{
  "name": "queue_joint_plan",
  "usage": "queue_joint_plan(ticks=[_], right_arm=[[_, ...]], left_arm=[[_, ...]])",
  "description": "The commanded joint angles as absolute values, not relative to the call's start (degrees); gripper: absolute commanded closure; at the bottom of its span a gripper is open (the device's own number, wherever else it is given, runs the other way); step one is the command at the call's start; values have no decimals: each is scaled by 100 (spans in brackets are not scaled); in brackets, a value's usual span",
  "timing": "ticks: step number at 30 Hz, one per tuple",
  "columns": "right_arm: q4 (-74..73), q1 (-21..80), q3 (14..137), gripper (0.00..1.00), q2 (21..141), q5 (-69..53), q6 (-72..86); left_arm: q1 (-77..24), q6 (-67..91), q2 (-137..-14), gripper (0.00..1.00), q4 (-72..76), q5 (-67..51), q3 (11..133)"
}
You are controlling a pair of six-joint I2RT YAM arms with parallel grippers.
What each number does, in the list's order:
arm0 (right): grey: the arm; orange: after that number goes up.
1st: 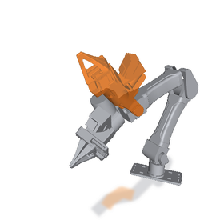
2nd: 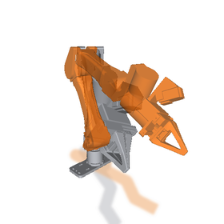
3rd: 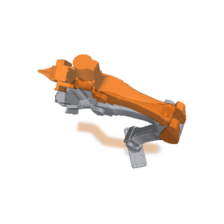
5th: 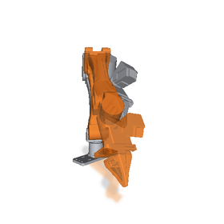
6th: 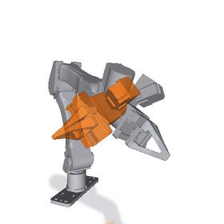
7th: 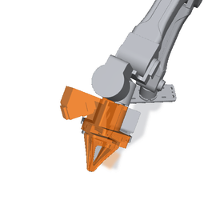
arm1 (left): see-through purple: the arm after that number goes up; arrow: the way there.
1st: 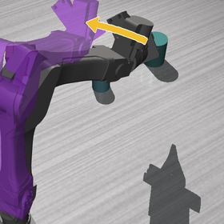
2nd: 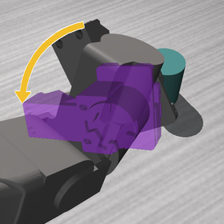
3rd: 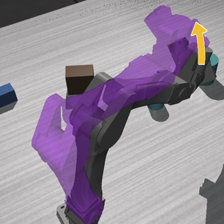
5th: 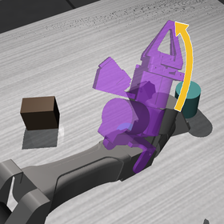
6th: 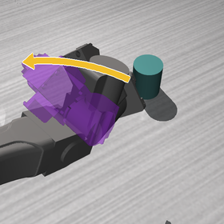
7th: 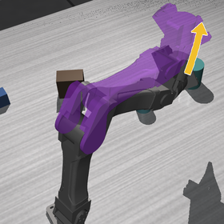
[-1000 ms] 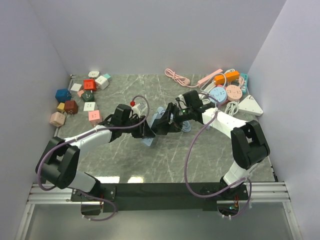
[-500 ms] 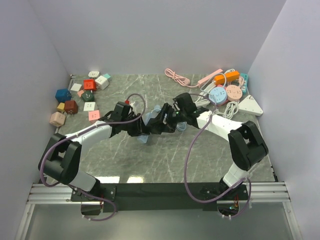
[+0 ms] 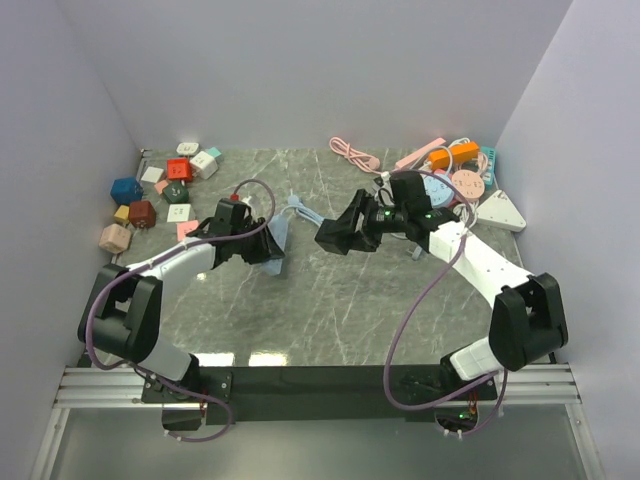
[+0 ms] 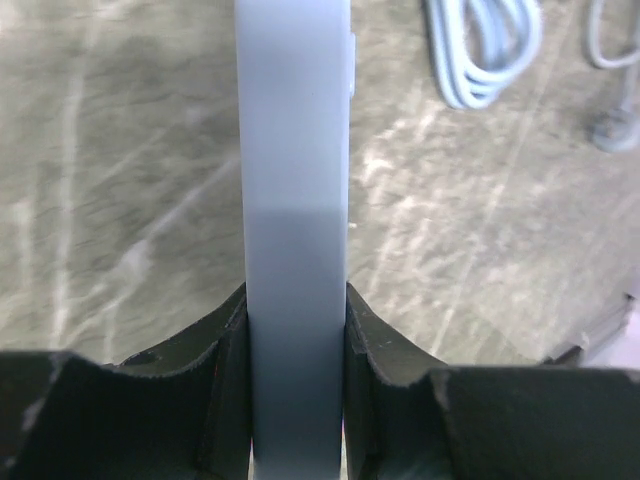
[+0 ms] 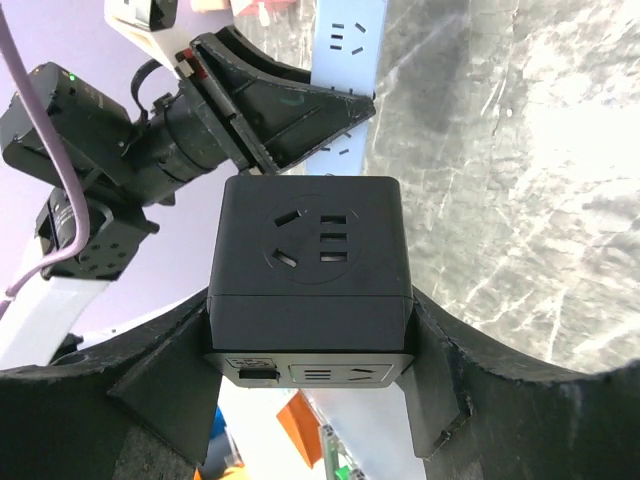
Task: Pull the plug off the socket
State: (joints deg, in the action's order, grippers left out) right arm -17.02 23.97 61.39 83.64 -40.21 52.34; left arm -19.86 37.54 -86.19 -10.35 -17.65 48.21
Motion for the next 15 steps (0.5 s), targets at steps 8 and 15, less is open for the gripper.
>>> queue_joint_plan(ticks=[8, 15], right_arm=[[-2066, 2137, 6663, 100, 8675, -4824, 4307], [-2144, 1986, 6416, 100, 8736, -5176, 3965]], left_arm=[[-2496, 3955, -8859, 78, 579, -3751, 4423], [-2768, 4052, -8965, 44, 923, -3885, 3894]])
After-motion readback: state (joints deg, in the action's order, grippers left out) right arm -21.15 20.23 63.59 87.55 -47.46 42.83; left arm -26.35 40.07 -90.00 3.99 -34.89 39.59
